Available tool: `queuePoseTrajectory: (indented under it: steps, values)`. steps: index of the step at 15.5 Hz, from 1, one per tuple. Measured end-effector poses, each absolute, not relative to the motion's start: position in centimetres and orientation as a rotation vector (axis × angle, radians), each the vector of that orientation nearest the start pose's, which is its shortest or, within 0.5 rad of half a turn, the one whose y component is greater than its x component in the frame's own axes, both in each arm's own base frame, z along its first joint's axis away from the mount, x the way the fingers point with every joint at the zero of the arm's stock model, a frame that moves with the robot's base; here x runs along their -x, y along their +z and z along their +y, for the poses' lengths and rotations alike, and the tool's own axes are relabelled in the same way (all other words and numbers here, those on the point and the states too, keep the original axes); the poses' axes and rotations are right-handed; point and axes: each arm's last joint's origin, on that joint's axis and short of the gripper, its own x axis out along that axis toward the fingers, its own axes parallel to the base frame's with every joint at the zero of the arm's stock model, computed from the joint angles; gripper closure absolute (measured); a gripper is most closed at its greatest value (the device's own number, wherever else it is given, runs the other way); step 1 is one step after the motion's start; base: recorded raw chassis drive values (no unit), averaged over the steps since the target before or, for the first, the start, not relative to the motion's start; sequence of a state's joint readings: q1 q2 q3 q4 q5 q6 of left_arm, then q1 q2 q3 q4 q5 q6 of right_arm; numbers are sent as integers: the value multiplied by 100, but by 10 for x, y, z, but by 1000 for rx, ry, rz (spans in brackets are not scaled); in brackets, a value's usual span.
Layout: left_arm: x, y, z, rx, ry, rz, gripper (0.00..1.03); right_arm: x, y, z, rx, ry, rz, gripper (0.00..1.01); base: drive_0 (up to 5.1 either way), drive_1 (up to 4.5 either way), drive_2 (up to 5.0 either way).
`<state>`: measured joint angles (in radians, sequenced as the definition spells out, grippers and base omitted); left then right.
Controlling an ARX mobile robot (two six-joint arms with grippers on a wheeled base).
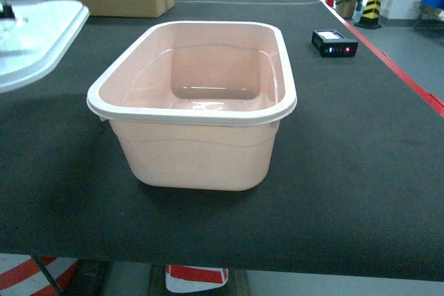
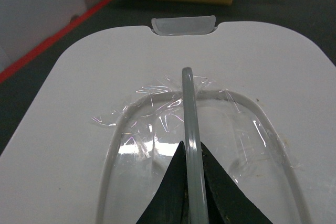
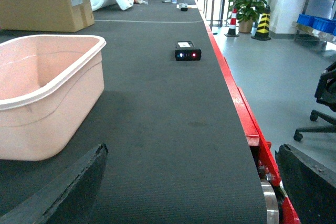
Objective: Pick capacitor and pack into box
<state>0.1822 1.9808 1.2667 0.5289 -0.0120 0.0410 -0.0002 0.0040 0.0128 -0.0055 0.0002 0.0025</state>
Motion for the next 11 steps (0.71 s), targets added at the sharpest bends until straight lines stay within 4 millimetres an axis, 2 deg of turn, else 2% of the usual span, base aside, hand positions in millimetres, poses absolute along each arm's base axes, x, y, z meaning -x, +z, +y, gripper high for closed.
queuePoseTrajectory:
  steps: [1,2,3,6,8,9,11]
  values:
    - [-434,239,58,-14,182,145,101,-97,167,0,-2,0,-3,3,0,0,0]
    - [-431,267,0,1,109,80,101,-97,167,0,-2,0,-3,3,0,0,0]
    - [-430,271,-30,13,58,67,101,-97,167,0,-2,-1,-3,3,0,0,0]
    - [-425,263,-92,24,-43,101,101,-97,167,0,-2,0,-3,3,0,0,0]
    - [-425,252,-123,14,-70,119,101,-97,167,0,-2,-1,-3,3,0,0,0]
    - [-425,238,-144,-3,-79,161,101,-97,167,0,-2,0,-3,3,0,0,0]
    - [-425,212,-166,-26,-84,230,101,-97,167,0,-2,0,-3,3,0,0,0]
